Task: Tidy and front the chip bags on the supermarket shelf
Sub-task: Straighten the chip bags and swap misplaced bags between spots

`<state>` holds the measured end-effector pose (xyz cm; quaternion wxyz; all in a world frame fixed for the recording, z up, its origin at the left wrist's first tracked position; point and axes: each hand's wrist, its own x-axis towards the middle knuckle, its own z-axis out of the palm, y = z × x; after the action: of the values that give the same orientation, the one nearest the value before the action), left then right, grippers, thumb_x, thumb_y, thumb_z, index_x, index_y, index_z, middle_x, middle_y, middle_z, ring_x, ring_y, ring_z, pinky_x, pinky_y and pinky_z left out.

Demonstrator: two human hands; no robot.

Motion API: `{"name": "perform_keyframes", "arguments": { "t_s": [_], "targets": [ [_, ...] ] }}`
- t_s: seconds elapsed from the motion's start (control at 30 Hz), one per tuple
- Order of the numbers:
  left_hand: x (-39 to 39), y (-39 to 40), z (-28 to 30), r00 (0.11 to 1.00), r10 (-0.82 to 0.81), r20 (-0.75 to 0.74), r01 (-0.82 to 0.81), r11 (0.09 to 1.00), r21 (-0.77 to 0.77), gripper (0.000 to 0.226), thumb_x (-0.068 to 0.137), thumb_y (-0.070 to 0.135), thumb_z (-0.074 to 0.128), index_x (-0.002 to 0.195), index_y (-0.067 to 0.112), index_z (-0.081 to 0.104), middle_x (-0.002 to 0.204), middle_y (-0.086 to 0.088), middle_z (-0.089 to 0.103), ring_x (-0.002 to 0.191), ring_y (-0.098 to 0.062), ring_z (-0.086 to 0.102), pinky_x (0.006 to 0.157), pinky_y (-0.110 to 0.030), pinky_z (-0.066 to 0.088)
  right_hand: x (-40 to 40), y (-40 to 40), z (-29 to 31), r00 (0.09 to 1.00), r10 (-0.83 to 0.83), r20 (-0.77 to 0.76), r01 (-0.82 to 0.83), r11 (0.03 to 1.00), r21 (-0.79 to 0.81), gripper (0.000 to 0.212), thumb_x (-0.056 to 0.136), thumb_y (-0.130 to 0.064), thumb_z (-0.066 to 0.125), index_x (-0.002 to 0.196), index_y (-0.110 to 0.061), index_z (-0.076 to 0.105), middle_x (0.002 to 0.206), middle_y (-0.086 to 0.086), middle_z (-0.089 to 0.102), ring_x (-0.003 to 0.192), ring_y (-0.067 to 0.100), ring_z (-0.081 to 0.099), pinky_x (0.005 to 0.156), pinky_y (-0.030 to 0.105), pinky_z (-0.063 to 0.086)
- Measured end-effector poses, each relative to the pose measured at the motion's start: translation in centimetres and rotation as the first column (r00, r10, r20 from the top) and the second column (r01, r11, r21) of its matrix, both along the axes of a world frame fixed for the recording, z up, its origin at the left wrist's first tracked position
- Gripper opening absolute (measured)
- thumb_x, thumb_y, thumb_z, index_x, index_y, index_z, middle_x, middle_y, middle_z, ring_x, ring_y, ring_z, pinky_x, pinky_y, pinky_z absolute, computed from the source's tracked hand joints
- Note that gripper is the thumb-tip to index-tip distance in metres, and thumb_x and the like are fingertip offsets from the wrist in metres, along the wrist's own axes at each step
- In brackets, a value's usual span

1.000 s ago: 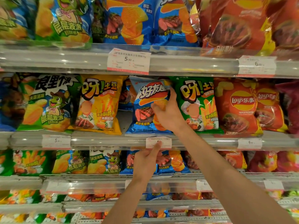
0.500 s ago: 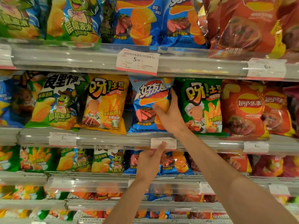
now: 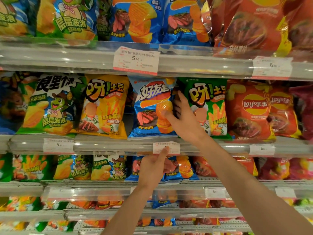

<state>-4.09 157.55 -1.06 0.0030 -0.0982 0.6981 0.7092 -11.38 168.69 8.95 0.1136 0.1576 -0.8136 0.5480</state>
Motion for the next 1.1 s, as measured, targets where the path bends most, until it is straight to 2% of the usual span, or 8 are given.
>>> {"name": "perform_keyframes", "arguments": {
  "t_s": [0.17, 0.3, 0.4, 0.57, 0.7, 0.9, 1.03, 1.1],
  "targets": [
    [0.4, 1.0, -0.2, 0.997, -0.005, -0.076, 0.007, 1.0, 0.018, 0.06, 0.104, 0.042, 0.052, 0.069, 0.001, 0.079, 0.064, -0.011, 0.077, 0.062, -0.017, 0.076, 0.059, -0.018, 0.056, 4.1, 4.3, -0.1, 0.949, -0.131, -0.287, 0.177, 0.974, 0.139, 0.056, 0.098, -0.023, 0.064, 0.149, -0.021, 0.041, 0.136, -0.001, 0.055, 0.124, 0.008, 0.054, 0.102, 0.019, 0.047],
    [0.0, 1.9, -0.1, 0.994, -0.039, -0.102, 0.045, 0.997, 0.056, 0.054, 0.104, 0.035, 0.053, 0.071, 0.0, 0.078, 0.064, -0.013, 0.077, 0.062, -0.022, 0.076, 0.062, -0.025, 0.06, 3.9, 9.9, 0.0, 0.809, -0.372, -0.454, 0.455, 0.887, 0.083, 0.039, 0.096, -0.027, 0.066, 0.132, -0.019, 0.054, 0.126, 0.002, 0.054, 0.122, 0.018, 0.053, 0.105, 0.039, 0.046],
    [-0.4, 2.2, -0.2, 0.993, -0.049, -0.105, 0.056, 0.997, 0.059, 0.051, 0.105, 0.033, 0.053, 0.073, 0.0, 0.077, 0.063, -0.013, 0.076, 0.059, -0.021, 0.075, 0.06, -0.027, 0.061, 2.8, 12.5, -0.2, 0.858, -0.443, -0.259, 0.483, 0.868, 0.117, 0.062, 0.091, -0.051, 0.065, 0.142, -0.025, 0.042, 0.137, 0.001, 0.053, 0.129, 0.018, 0.052, 0.109, 0.046, 0.045],
    [-0.6, 2.0, -0.3, 0.991, -0.072, -0.111, 0.077, 0.996, 0.04, 0.053, 0.105, 0.034, 0.053, 0.072, 0.001, 0.077, 0.065, -0.014, 0.077, 0.059, -0.021, 0.075, 0.06, -0.026, 0.061, 1.2, 12.7, 0.1, 0.944, -0.32, 0.079, 0.315, 0.946, 0.075, 0.071, 0.094, -0.04, 0.068, 0.152, -0.02, 0.033, 0.129, -0.013, 0.058, 0.113, 0.002, 0.056, 0.091, 0.015, 0.047],
    [-0.5, 1.8, 0.1, 0.988, -0.093, -0.121, 0.1, 0.994, 0.05, 0.053, 0.105, 0.03, 0.053, 0.068, -0.001, 0.077, 0.062, -0.014, 0.076, 0.054, -0.018, 0.073, 0.056, -0.022, 0.058, -0.2, 12.8, 0.0, 0.94, -0.234, 0.25, 0.257, 0.965, -0.061, 0.068, 0.082, -0.062, 0.07, 0.14, -0.03, 0.054, 0.127, -0.015, 0.068, 0.117, 0.007, 0.064, 0.107, 0.04, 0.048],
    [-0.4, 1.6, 0.5, 0.987, -0.104, -0.121, 0.11, 0.993, 0.038, 0.053, 0.104, 0.029, 0.053, 0.069, -0.003, 0.077, 0.063, -0.016, 0.076, 0.054, -0.018, 0.072, 0.056, -0.021, 0.058, -1.1, 12.2, -0.3, 0.958, -0.172, 0.23, 0.22, 0.955, -0.201, 0.043, 0.089, -0.046, 0.071, 0.128, -0.031, 0.062, 0.117, -0.011, 0.075, 0.106, 0.009, 0.072, 0.097, 0.041, 0.056],
    [-0.3, 1.6, 0.7, 0.988, -0.108, -0.11, 0.113, 0.993, 0.039, 0.053, 0.105, 0.029, 0.052, 0.069, -0.003, 0.077, 0.063, -0.016, 0.076, 0.054, -0.017, 0.073, 0.056, -0.021, 0.058, -1.3, 12.1, -1.1, 0.944, -0.182, 0.275, 0.249, 0.941, -0.229, 0.028, 0.09, -0.05, 0.068, 0.115, -0.039, 0.066, 0.113, -0.012, 0.076, 0.107, 0.01, 0.071, 0.102, 0.043, 0.053],
    [-0.2, 1.5, 0.8, 0.988, -0.108, -0.109, 0.113, 0.993, 0.042, 0.053, 0.105, 0.028, 0.053, 0.066, 0.0, 0.076, 0.06, -0.014, 0.075, 0.052, -0.015, 0.072, 0.055, -0.019, 0.057, -1.5, 12.0, -1.2, 0.937, -0.204, 0.282, 0.276, 0.93, -0.244, 0.034, 0.09, -0.055, 0.066, 0.119, -0.038, 0.066, 0.113, -0.012, 0.076, 0.108, 0.009, 0.07, 0.104, 0.041, 0.051]
  ]
}}
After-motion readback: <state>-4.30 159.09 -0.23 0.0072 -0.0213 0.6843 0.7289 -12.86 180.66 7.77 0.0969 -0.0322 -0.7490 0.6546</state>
